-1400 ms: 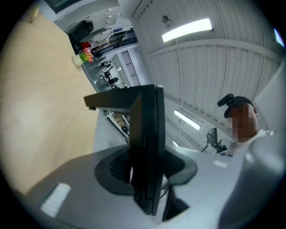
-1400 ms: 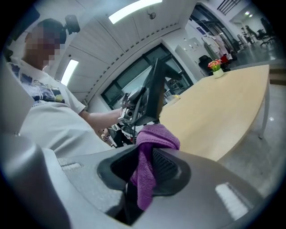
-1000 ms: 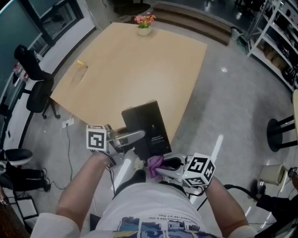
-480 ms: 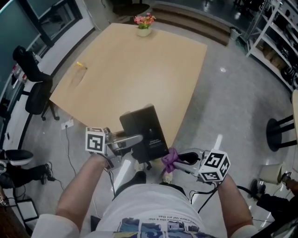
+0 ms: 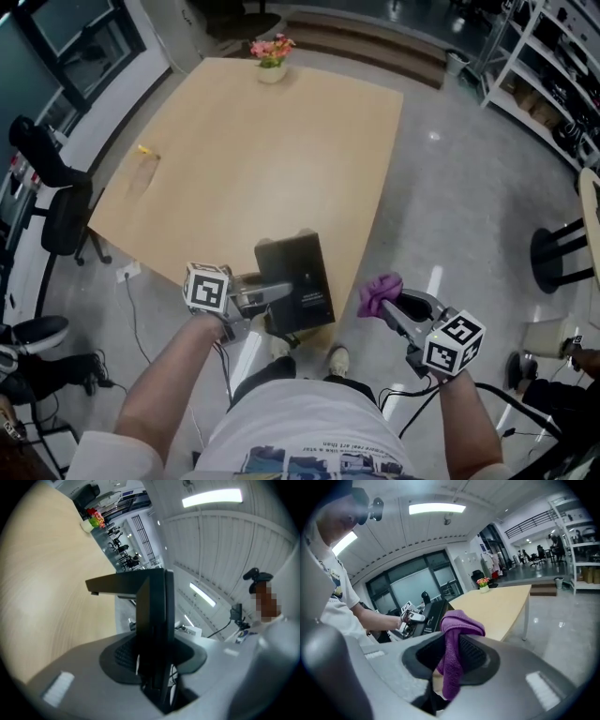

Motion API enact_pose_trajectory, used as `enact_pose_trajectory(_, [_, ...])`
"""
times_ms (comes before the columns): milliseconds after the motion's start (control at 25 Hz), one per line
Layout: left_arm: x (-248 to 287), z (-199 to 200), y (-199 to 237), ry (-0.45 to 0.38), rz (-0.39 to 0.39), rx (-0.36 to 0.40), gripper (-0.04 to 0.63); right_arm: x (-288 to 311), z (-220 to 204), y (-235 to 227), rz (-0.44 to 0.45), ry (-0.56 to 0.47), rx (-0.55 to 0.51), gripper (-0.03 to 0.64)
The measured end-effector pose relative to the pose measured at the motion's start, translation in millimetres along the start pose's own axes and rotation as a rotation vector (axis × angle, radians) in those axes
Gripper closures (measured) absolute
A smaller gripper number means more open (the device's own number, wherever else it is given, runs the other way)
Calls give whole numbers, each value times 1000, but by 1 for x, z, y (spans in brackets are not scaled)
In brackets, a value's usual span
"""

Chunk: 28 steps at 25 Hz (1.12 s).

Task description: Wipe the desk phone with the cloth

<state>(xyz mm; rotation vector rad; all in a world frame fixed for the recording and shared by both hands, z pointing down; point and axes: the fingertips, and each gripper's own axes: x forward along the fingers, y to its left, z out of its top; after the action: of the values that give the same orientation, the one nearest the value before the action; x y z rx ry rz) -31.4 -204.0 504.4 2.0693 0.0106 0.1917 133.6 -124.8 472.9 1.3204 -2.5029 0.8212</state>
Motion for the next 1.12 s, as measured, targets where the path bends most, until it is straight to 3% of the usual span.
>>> enact_pose_trajectory(480, [40, 3, 108, 181, 29, 7, 417, -9, -17, 8, -150, -12, 103, 525])
enact_pose_trajectory(920, [56, 26, 144, 239, 2, -67, 415, 1, -14, 23, -206, 3, 113, 525])
enact_pose_trajectory(1120, [55, 21, 148, 277, 44, -65, 403, 4, -11, 26, -204, 0, 105, 525])
